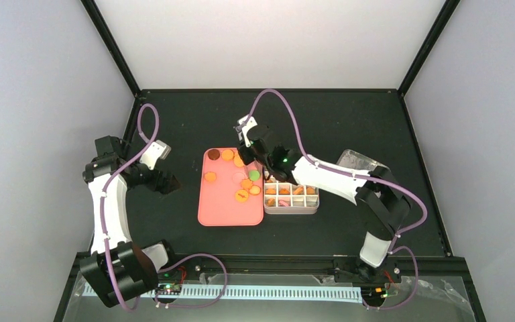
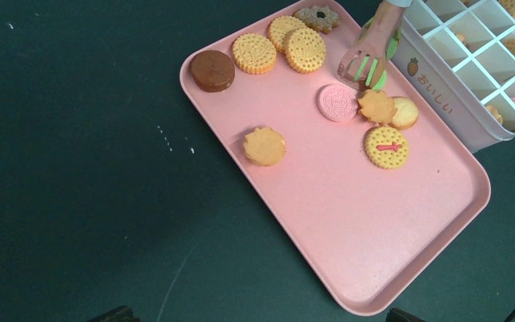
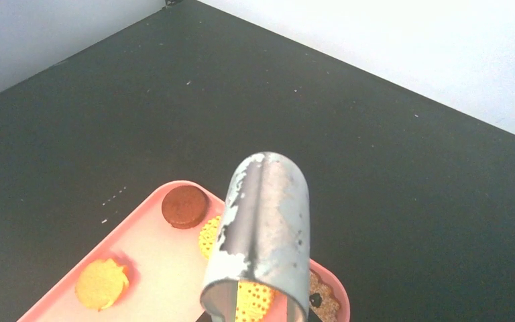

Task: Pack the cookies
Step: Pick up the fake cookies from the plate, then place the fake cookies in the empty pocket of the box.

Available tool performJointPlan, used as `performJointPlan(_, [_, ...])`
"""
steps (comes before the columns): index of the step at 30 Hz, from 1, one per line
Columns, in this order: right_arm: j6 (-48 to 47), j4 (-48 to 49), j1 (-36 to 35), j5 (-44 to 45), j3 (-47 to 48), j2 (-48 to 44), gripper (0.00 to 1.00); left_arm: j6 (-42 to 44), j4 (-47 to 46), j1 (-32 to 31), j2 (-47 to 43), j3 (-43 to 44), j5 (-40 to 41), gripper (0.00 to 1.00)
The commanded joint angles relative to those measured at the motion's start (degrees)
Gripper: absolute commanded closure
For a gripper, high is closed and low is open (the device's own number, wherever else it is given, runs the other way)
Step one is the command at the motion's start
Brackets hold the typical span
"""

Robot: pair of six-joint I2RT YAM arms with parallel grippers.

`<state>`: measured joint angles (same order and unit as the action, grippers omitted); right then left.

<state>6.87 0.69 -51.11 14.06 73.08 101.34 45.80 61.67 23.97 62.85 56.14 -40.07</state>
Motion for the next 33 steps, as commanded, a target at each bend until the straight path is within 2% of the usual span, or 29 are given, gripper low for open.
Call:
performJointPlan(1, [-0.6,-0.49,0.14,0.62,-1.33,-2.91,0.85,-0.01,0.45,-0.23,-0.2,1.81,-1.19,0.01])
performJointPlan(4, [-0.3,-0.42,0.19,0.51,-1.44,-4.06,0.94,-0.01,0.55,-0.23,-0.44,1.49,-1.26,0.01])
performJointPlan(15, [-0.52,-2.1,0.17,0.68,-0.97,-15.27,0.94,0.21,0.45,-0.28,-1.14,1.09,-1.02,0.01])
performJointPlan(28, [2.93,-5.22,0.19,7.18,-22.61,-39.33,0.93,-0.79,0.13,-1.0,-0.6,1.5,-2.07,0.01])
performJointPlan(33, [4.63,-7.39,0.21,9.44,-27.28,-45.52,0.92,-0.89,0.43,-1.49,-0.68,1.76,-1.8,0.01])
